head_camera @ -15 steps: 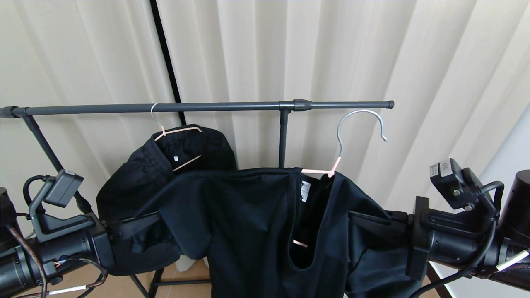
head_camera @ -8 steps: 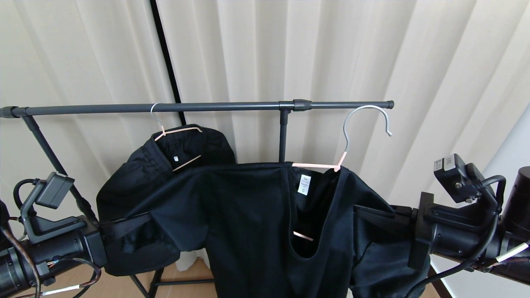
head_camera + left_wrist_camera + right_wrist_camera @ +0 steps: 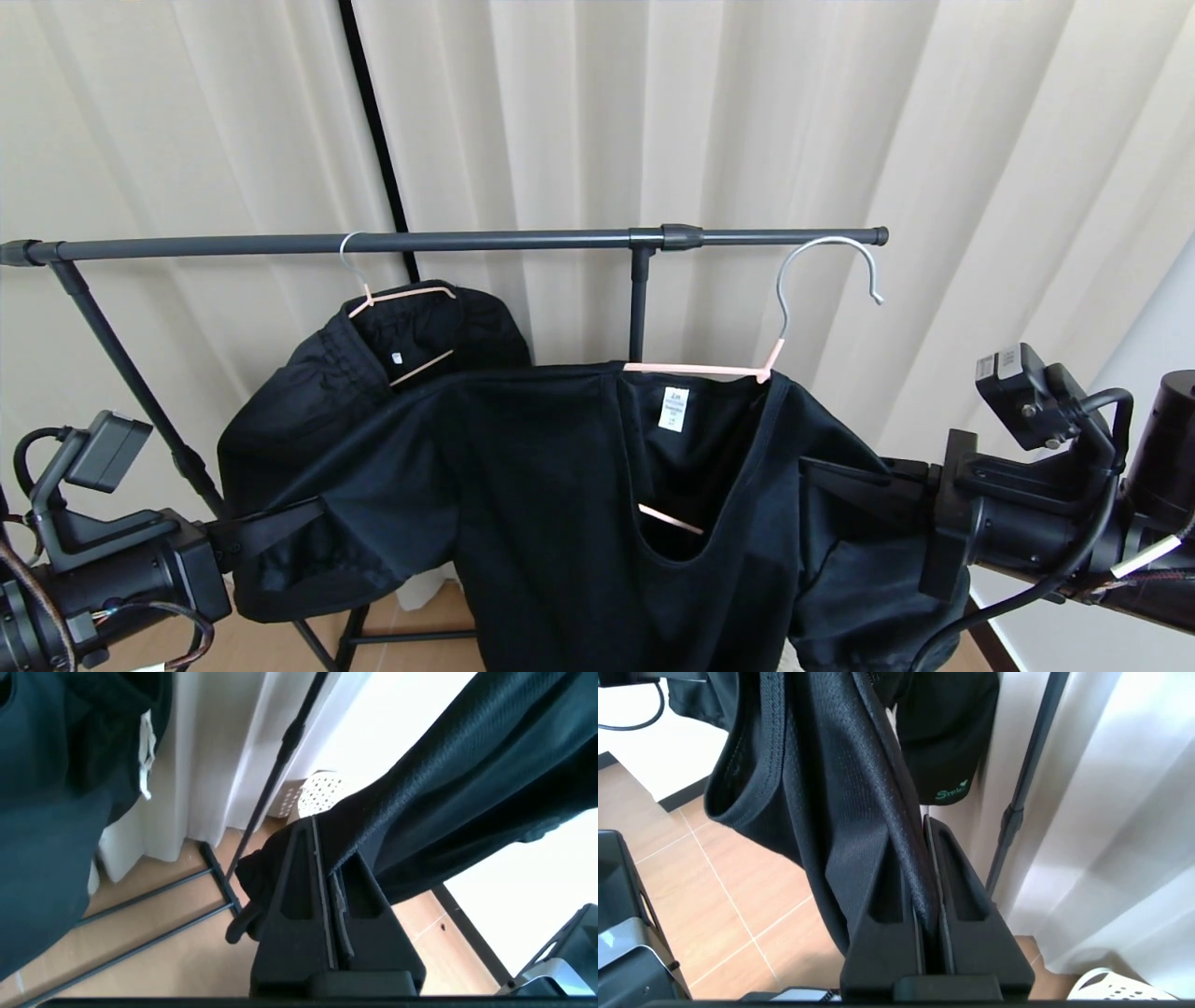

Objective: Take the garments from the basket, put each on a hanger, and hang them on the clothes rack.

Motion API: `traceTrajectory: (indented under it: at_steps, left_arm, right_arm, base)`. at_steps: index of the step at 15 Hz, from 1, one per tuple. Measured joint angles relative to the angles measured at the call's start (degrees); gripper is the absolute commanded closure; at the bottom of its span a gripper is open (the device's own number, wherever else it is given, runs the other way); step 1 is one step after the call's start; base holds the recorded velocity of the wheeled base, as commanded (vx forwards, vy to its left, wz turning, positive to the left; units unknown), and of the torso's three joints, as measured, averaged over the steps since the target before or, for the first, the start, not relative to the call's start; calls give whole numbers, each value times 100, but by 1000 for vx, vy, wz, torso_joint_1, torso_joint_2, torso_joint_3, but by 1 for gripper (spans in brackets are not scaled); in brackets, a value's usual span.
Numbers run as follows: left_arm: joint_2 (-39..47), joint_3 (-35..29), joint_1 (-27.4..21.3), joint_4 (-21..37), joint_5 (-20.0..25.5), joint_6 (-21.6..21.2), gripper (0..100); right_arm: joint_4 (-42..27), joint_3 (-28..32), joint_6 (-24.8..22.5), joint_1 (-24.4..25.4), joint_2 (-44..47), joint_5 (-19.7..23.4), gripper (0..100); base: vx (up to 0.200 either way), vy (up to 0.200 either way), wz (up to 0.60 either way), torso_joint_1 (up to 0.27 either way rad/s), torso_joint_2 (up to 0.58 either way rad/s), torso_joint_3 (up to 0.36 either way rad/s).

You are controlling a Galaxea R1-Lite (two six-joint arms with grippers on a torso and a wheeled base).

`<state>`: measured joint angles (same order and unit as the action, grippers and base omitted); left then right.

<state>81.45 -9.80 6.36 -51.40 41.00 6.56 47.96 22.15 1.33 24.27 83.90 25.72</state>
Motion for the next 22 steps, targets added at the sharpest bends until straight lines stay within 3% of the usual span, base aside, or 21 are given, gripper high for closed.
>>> traceTrajectory:
  at_steps: [11, 12, 19, 21, 22]
  left_arm:
    - [216, 322, 149, -501, 13, -11, 100]
    - [215, 344, 160, -501, 17, -16, 0]
    - [33, 182, -4, -1106, -13, 55, 0]
    - [-110, -98, -24, -929, -27, 200, 0]
    - [-184, -325, -80, -562, -35, 246, 0]
  right_arm:
    - [5, 9, 0, -66, -60, 11, 100]
    - [5, 9, 0, -66, -68, 11, 100]
    - [2, 11, -10, -68, -9, 2, 100]
    - [2, 11, -16, -66, 0, 2, 100]
    - [2, 9, -16, -63, 6, 6, 100]
  base:
    - [0, 0, 0, 0, 0, 0]
    - [0, 0, 0, 0, 0, 0]
    - [0, 0, 0, 0, 0, 0]
    - [0, 0, 0, 0, 0, 0]
    - [0, 0, 0, 0, 0, 0]
